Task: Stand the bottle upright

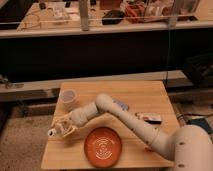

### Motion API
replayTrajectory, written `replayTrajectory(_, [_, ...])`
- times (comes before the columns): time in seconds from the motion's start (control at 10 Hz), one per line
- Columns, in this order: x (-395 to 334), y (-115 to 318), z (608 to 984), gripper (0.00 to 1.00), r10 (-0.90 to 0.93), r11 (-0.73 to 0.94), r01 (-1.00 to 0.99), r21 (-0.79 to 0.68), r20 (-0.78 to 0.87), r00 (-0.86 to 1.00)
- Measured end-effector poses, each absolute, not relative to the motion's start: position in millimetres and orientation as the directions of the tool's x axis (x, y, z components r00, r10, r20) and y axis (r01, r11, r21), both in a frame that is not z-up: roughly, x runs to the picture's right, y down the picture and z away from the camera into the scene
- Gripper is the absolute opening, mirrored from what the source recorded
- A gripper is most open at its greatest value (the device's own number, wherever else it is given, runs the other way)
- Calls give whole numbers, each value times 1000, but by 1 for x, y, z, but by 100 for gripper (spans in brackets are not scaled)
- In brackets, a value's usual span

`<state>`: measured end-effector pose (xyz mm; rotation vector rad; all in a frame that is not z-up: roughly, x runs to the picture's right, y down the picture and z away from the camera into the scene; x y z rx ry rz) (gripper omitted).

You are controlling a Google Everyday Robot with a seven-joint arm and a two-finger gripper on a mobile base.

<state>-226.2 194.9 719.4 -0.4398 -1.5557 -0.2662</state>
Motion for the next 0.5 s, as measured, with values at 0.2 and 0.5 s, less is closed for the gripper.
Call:
replayTrajectory(0.2, [-229, 194, 723, 0, 136, 888, 448, -103, 990, -42])
replayTrajectory(0.5, [-229, 189, 726, 0, 179, 875, 469, -120, 980, -83])
